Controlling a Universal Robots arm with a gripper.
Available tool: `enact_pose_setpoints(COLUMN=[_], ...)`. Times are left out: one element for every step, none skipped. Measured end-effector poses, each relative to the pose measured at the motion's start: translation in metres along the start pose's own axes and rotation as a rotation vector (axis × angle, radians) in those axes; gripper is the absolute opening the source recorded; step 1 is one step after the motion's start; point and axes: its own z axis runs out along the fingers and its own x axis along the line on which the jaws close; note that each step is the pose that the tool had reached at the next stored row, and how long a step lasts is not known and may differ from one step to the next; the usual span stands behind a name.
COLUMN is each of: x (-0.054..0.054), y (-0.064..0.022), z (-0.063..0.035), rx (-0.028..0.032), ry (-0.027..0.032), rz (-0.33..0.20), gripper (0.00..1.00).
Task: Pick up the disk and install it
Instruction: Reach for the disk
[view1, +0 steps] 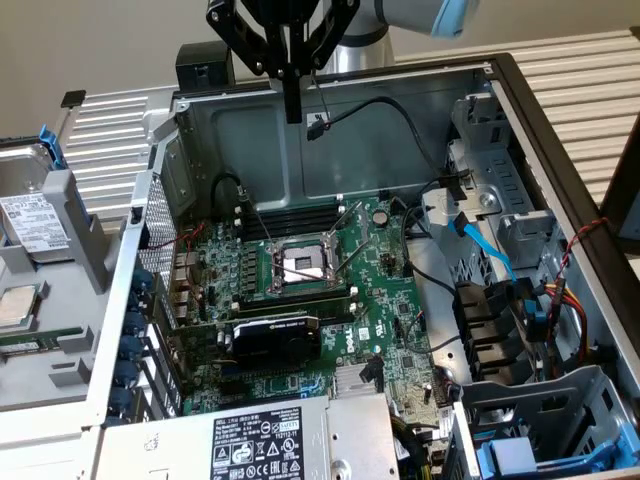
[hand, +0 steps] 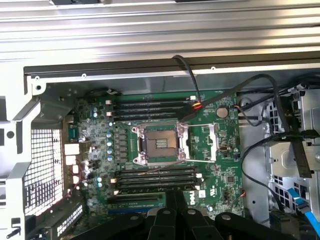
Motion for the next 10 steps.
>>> enact_pose_setpoints(x=[0.003,0.007,0.009,0.012,0.015,0.018,0.021,0.025,0.029,0.033], y=[-0.0002,-0.0005,-0.0007,-0.0009,-0.0011,-0.0013,-0.0016,-0.0019,-0.0022,-0.0026], z=[0.0000,0.0002,0.0003,0.0006,0.0008,0.0011,0.0012,0.0014,0.0014,0.0016], rx=[-0.0001,-0.0001,-0.0001,0.0000,0.0000,0.0000,0.0001,0.0000,0.0000,0.0000], ry=[0.0000,-0.0001,-0.0004,-0.0010,-0.0014,-0.0016,-0.0015,-0.0016,-0.0016,-0.0015], rz=[0.000,0.000,0.000,0.000,0.000,0.000,0.000,0.000,0.000,0.000], gripper=[0.11,0.11,0.11,0.11,0.11,0.11,0.11,0.11,0.11,0.11])
